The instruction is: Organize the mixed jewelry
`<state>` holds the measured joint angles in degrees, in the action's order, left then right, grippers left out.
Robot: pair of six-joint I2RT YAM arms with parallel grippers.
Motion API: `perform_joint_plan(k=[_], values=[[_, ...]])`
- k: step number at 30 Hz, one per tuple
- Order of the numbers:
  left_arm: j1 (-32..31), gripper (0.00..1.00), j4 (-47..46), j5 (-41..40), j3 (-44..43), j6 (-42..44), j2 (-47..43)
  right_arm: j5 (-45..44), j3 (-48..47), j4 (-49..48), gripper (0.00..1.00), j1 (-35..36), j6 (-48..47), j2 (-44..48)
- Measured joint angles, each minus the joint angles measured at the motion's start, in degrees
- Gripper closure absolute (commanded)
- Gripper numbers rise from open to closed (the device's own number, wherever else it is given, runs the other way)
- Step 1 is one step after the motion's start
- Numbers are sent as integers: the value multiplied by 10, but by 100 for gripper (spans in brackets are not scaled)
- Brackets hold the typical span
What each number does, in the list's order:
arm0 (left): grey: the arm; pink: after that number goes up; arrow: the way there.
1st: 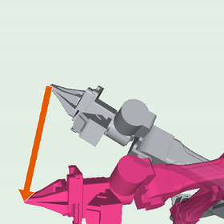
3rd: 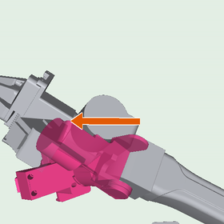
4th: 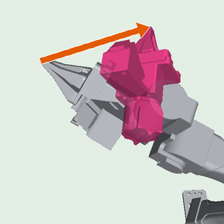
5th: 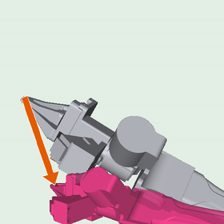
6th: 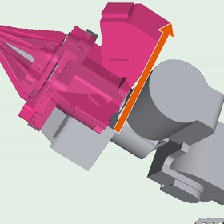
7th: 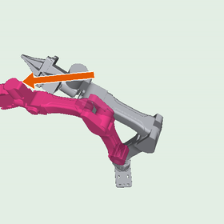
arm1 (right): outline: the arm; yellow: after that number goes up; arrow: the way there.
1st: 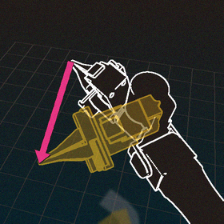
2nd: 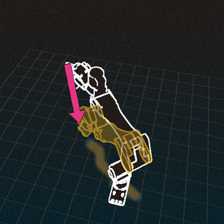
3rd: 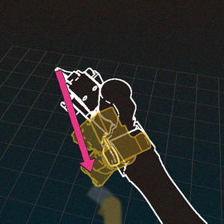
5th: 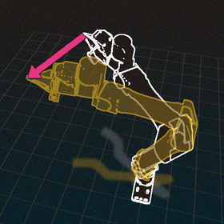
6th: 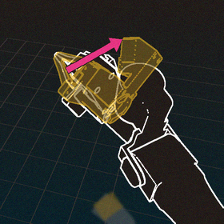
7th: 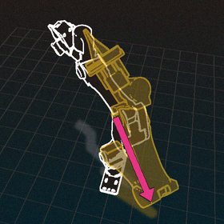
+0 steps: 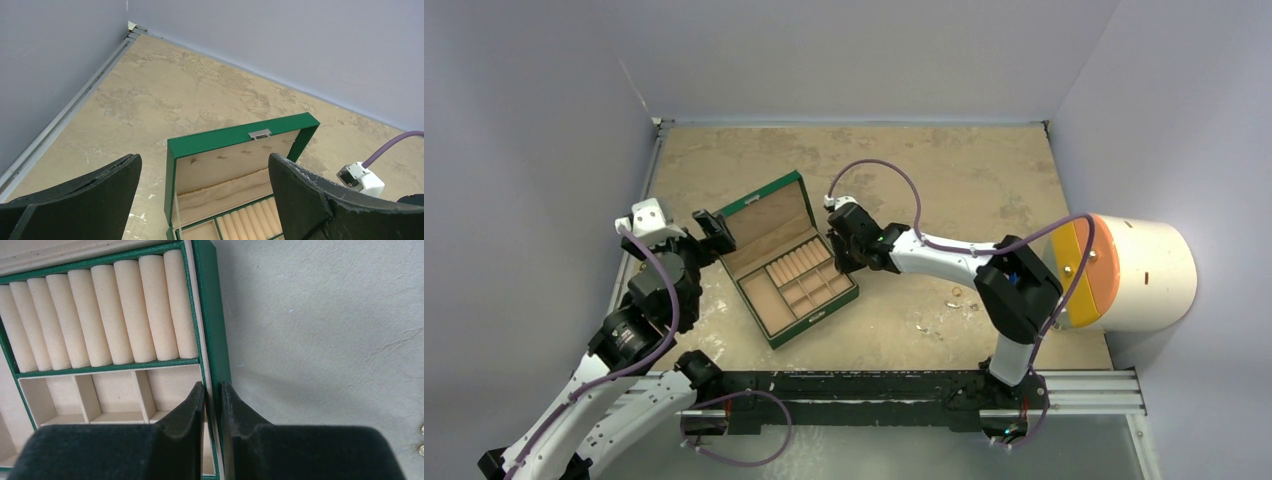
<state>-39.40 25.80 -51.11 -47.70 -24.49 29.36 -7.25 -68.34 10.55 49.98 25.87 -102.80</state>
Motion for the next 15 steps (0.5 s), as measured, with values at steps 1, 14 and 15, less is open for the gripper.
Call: perform_joint_plan(k=[1, 14, 15], values=[[0, 2, 0, 0, 0, 0, 0, -1, 0, -1, 100, -2, 0, 0], [0, 2, 0, 1, 0, 0, 8, -18, 52, -10, 100, -104, 7, 43], [0, 2, 0, 1, 0, 0, 9, -21, 54, -10, 100, -111, 7, 46]])
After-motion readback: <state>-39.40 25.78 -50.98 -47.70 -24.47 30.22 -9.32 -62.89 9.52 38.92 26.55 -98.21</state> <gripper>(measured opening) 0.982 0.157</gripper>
